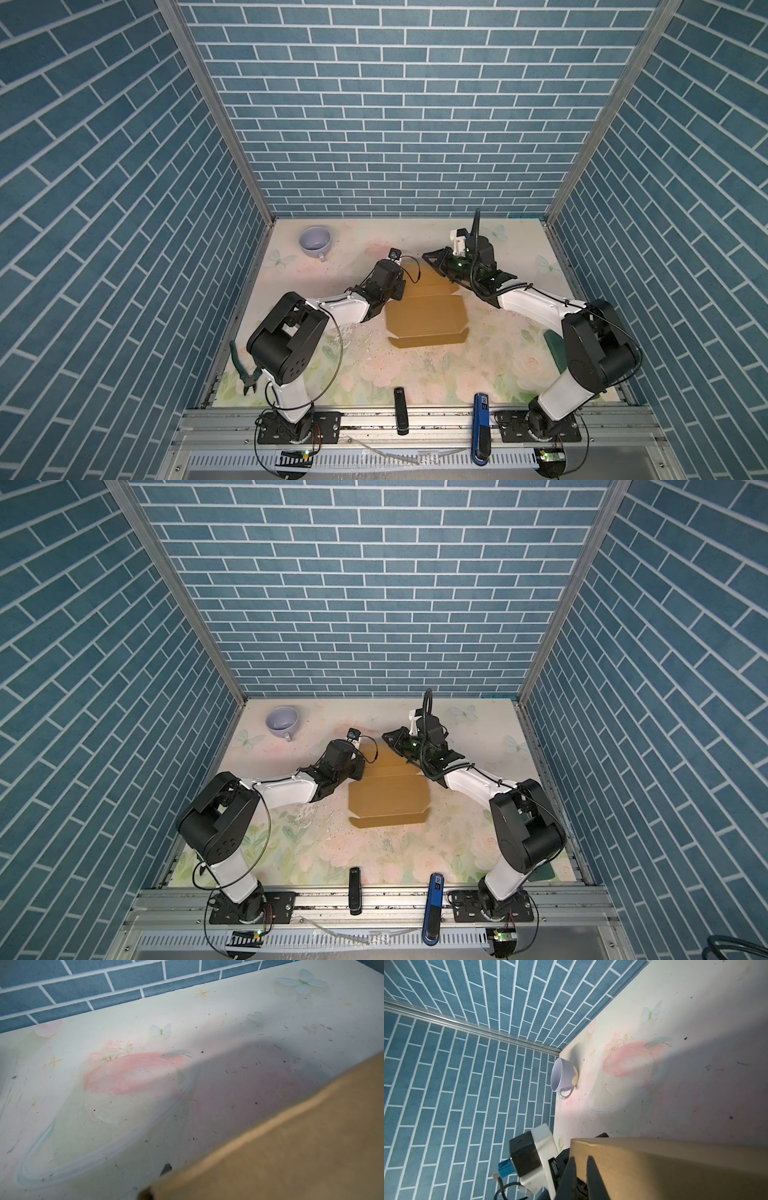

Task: Fold the paper box

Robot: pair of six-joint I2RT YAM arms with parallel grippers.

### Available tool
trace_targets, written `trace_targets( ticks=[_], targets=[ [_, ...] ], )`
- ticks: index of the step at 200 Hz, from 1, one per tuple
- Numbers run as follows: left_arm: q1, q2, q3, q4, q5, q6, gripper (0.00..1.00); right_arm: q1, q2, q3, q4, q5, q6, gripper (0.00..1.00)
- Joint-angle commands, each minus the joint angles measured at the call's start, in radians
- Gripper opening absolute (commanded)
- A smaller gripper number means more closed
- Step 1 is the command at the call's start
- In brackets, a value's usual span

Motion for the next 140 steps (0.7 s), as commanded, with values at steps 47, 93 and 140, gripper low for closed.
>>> trace_targets(
  ticks=[47,93,140],
  targets=[
    [0.002,0.026,0.039,-0.056,-0.029,-0.013,0.32,0.007,0.045,-0.052,0.047,0.033,0.022,0.11],
    [0.003,0.045,0.071,-0.104,-0.051,-0.011,0.17,0.007,0.064,-0.054,0.052,0.034,0.025,0.1],
    [0.002,0.05,0.09,-0.124,-0.067,-0.013,0.05,0.009,0.08,-0.054,0.057,0.037,0.033,0.09]
  ],
)
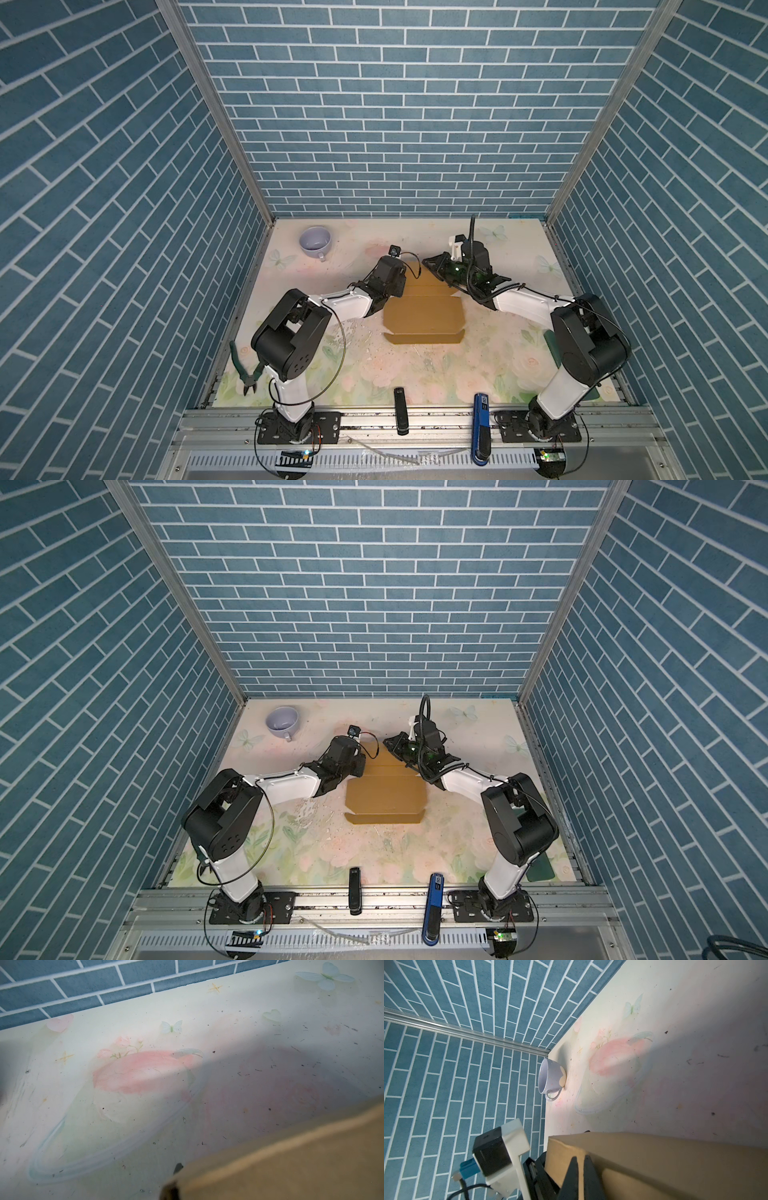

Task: Fold the paper box

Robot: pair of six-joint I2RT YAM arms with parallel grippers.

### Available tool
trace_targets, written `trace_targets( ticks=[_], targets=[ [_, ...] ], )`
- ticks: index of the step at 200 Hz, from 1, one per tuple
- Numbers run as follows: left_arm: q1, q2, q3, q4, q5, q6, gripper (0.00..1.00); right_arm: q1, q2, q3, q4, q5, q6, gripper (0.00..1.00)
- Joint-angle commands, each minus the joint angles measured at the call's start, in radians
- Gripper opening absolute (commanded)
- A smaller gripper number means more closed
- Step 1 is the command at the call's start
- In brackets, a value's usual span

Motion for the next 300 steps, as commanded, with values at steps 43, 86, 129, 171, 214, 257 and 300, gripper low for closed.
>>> trace_targets(
  ticks=[43,86,129,171,214,257,300],
  targets=[
    [0.001,0.03,0.052,-0.082,-0.041,-0.005,0.0,0.008,0.036,-0.022,0.021,0.014,0.038,0.09],
    [0.0,0.032,0.069,-0.125,-0.059,-0.04,0.0,0.007,0.04,-0.022,0.019,0.014,0.037,0.09],
    [-0.003,0.033,0.06,-0.14,-0.058,-0.062,0.16,0.007,0.049,-0.03,0.025,0.019,0.038,0.09],
    [-0.005,0.037,0.045,-0.127,-0.053,-0.088,0.26,0.007,0.05,-0.034,0.028,0.022,0.038,0.08],
    [-0.005,0.046,0.049,-0.125,-0.043,-0.111,0.37,0.007,0.046,-0.035,0.022,0.023,0.037,0.08],
    [-0.007,0.056,0.056,-0.126,-0.046,-0.14,0.32,0.007,0.053,-0.027,0.022,0.02,0.037,0.08],
    [-0.006,0.049,0.06,-0.147,-0.088,-0.156,0.14,0.007,0.025,0.008,-0.03,0.021,0.008,0.11]
  ],
)
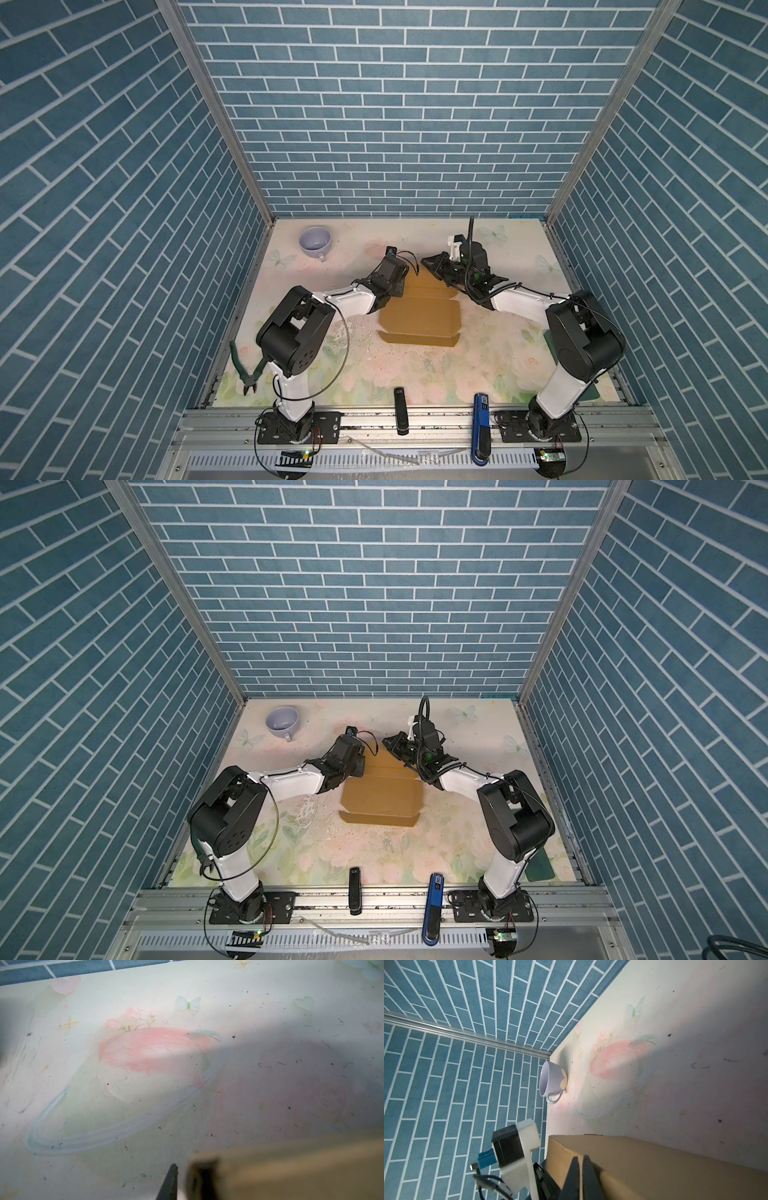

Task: Fold the paper box

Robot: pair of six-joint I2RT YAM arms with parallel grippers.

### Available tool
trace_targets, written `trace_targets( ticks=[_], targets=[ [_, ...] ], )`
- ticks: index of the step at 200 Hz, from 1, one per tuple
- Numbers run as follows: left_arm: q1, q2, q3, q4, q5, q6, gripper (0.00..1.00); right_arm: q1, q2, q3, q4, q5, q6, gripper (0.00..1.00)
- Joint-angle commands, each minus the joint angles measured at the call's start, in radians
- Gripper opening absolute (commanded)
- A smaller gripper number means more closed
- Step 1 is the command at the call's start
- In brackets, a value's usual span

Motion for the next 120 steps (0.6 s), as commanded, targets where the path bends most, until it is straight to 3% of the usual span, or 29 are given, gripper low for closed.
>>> trace_targets(
  ticks=[1,63,120],
  targets=[
    [-0.003,0.012,0.009,-0.031,-0.045,-0.017,0.14,0.005,-0.005,0.011,-0.078,0.016,-0.013,0.11],
    [-0.001,-0.043,-0.03,-0.031,-0.119,-0.018,0.1,0.003,-0.157,0.149,-0.395,0.092,-0.198,0.32],
    [0.004,-0.082,-0.092,-0.026,-0.113,-0.043,0.09,-0.011,-0.359,0.21,-0.759,0.214,-0.37,0.38]
  ],
)
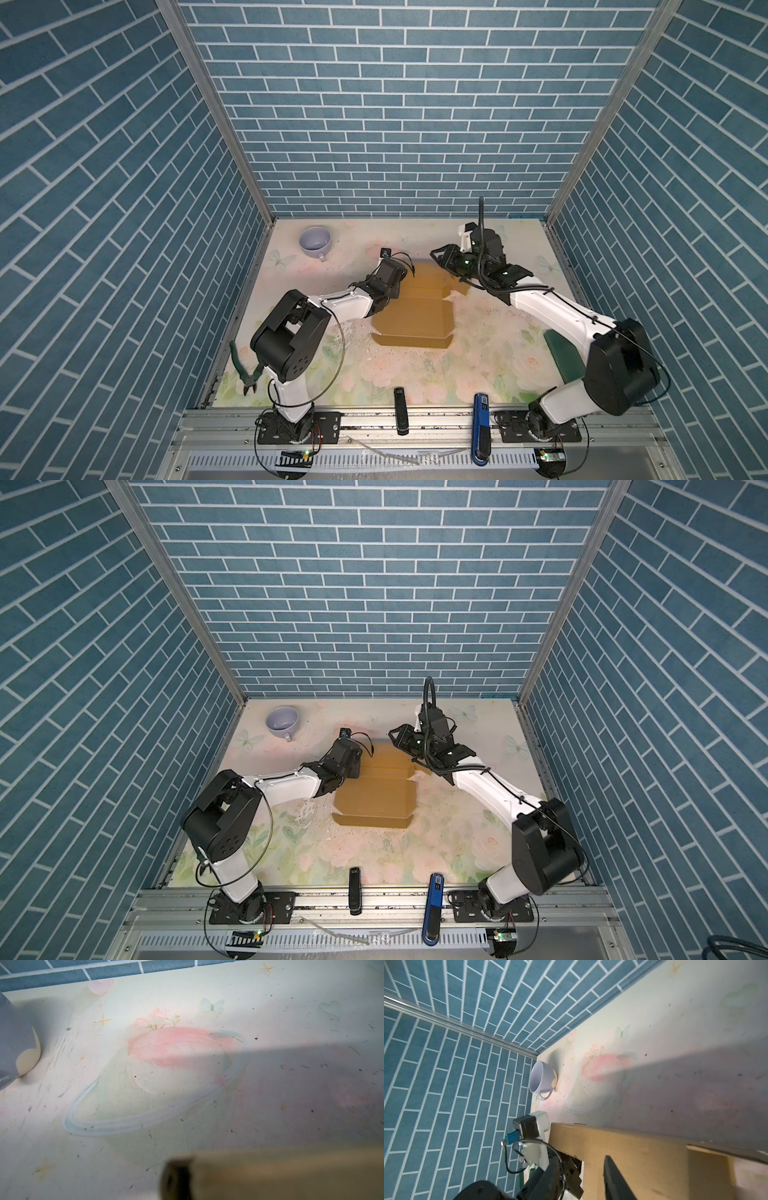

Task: Fold the paper box

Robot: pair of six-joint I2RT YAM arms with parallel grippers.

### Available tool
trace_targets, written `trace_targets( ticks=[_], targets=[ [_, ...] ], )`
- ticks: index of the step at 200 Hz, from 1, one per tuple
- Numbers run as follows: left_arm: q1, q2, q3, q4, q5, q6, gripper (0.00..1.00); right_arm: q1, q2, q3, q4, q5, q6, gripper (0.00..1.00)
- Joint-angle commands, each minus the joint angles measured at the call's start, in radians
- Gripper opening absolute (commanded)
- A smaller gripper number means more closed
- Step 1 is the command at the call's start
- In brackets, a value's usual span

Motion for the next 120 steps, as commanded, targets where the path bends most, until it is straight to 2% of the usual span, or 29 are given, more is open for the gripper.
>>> trace_targets(
  ticks=[1,25,61,120],
  targets=[
    [0.008,-0.028,-0.031,-0.019,-0.017,-0.012,0.09,-0.004,-0.086,0.064,-0.238,0.081,-0.131,0.39],
    [0.009,-0.031,-0.05,-0.012,0.0,-0.016,0.09,-0.004,-0.146,0.049,-0.331,0.124,-0.159,0.42],
    [0.009,-0.025,-0.06,-0.004,0.014,-0.015,0.09,-0.006,-0.176,0.012,-0.353,0.152,-0.168,0.49],
    [0.009,-0.024,-0.048,-0.011,0.033,0.001,0.09,-0.022,-0.035,0.08,-0.401,0.136,-0.249,0.55]
  ],
)
